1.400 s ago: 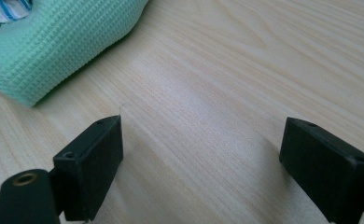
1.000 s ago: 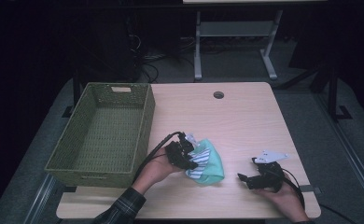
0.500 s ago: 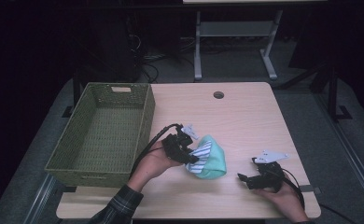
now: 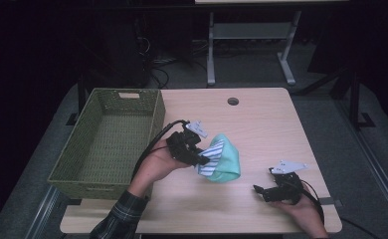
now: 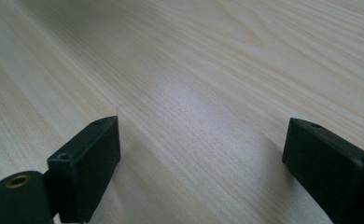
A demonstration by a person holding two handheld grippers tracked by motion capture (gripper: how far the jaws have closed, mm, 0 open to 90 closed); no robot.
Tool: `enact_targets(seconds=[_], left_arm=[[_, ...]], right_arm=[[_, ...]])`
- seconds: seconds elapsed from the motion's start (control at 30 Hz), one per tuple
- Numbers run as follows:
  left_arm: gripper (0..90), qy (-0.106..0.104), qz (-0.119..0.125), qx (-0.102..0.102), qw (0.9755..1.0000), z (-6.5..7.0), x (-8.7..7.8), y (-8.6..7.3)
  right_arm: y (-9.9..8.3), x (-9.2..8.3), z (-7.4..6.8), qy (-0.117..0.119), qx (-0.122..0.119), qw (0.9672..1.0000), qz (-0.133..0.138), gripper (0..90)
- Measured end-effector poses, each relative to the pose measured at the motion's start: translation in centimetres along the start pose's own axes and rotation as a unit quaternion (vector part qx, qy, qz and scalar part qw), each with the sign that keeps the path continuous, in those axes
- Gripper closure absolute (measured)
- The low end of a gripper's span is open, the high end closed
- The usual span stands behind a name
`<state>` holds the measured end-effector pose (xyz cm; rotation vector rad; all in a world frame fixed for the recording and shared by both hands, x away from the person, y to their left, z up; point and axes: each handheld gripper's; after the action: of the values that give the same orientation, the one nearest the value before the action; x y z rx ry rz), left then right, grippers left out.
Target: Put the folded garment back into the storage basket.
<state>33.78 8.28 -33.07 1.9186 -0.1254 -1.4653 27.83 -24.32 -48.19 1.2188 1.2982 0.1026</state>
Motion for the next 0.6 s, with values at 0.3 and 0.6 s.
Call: enact_targets(seconds=[0.3,0.6], left_arm=[[70.3,0.007,0.011,0.003,0.9999,-0.8,-2.1,-0.4],[70.3,0.033,0.018,-0.005,0.9993,-1.6,-3.4,-1.0]], right_arm=[[0.0,0.0,0.0,0.0,0.0,1.0,0.0,10.6],[0.0,0.0,0.1,0.0,-0.003,1.0,0.001,10.6]])
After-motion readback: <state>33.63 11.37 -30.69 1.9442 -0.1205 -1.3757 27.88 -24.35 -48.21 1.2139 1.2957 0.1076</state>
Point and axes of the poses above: each handheld gripper's, and its own axes: x roughly forward along the jaws, y roughly out of its top, z roughly to its right, and after that the axes turned 14 degrees about y, right-handed
